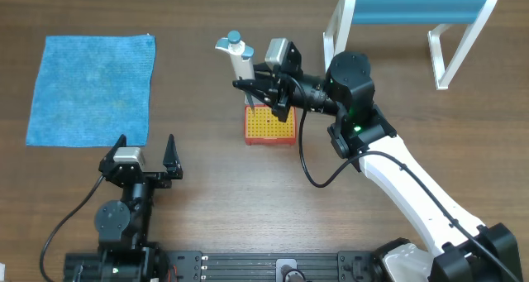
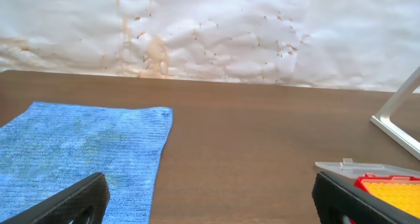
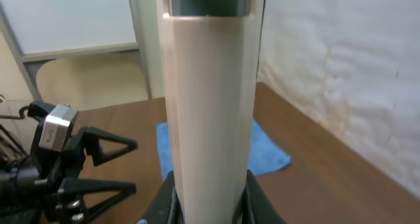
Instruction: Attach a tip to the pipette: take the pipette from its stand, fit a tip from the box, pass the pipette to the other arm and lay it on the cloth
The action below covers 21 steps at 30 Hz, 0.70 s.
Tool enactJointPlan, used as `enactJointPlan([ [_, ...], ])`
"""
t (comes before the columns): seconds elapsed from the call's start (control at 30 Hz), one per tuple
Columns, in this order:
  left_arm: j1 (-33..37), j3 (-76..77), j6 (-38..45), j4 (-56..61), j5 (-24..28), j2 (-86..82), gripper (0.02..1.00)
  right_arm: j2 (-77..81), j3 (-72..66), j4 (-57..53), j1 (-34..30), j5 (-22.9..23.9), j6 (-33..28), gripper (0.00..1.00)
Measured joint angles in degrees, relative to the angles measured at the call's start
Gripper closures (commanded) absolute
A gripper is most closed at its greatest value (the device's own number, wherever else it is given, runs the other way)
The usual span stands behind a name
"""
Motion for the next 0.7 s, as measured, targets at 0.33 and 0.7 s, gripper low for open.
enactJointPlan([
  [0.33,0.00,0.00,0.00,0.00,0.00,0.00,0.020,0.00,0.04,-4.35,0.00,-0.92,6.25,0.925],
  [0.7,0.00,0.00,-25.77,1.20,11.80,0.00,0.023,0.00,0.04,-4.37,0.00,-12.33,12.70,0.923],
])
